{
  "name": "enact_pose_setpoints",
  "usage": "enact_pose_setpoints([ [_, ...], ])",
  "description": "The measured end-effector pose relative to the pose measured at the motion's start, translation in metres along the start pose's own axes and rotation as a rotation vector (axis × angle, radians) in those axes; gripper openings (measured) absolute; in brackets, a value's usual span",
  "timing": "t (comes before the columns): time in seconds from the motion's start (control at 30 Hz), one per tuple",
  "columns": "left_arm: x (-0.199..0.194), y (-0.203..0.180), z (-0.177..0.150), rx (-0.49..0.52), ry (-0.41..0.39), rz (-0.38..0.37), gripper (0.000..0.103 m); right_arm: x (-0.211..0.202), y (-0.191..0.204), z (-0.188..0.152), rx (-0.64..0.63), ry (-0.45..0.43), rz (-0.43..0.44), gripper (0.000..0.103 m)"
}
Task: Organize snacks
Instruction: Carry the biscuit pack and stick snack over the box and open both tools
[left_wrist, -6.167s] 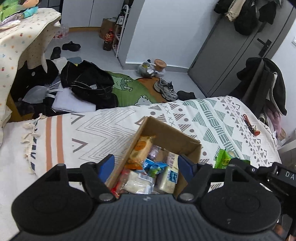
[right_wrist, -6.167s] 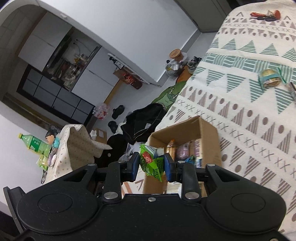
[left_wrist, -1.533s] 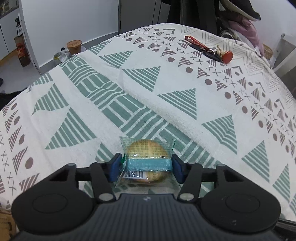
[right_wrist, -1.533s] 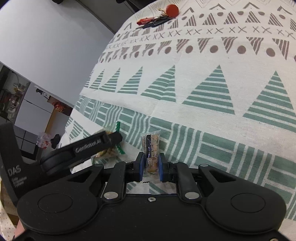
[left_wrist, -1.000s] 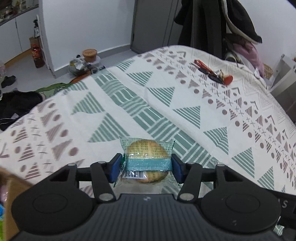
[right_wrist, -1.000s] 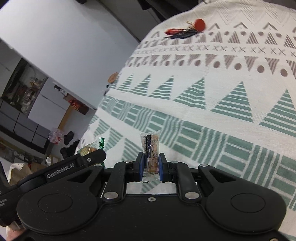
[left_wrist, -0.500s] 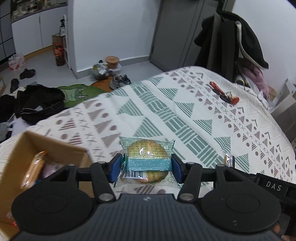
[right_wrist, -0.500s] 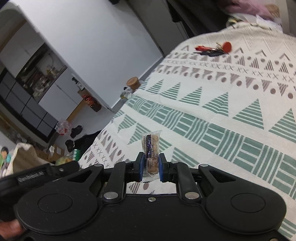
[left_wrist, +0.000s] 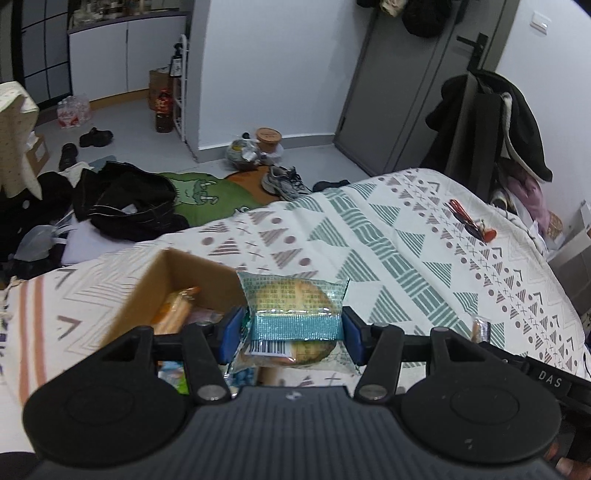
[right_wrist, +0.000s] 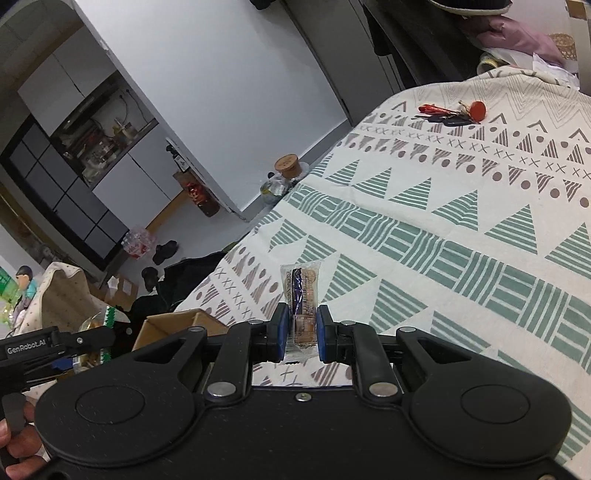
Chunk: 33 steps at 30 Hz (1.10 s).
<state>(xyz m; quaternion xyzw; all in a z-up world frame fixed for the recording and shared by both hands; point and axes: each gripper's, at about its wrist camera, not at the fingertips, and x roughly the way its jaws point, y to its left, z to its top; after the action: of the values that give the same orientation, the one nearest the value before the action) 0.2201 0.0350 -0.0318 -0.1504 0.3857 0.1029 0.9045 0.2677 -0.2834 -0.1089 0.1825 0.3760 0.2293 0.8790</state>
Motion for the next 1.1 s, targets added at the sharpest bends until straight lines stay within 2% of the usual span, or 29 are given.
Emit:
enact_pose_setpoints([
  [0.43,-0.042,0.052,-0.004,-0.06,-0.019,-0.009,0.055,-0.009,0.053,-0.03,-0.026,-0.003,0.044,0.016],
  [0.87,-0.029,0.084,-0.028,-0.121,0.062,-0.063,0.056,0.005,0.102,-0.054,-0.072,0.004,0.043,0.016],
  [1.1,-0.018,0.103,-0.026,-0.155,0.107,-0.071,0.062,0.025,0.136,-0.056,-0.093,0.043,0.072,0.016],
])
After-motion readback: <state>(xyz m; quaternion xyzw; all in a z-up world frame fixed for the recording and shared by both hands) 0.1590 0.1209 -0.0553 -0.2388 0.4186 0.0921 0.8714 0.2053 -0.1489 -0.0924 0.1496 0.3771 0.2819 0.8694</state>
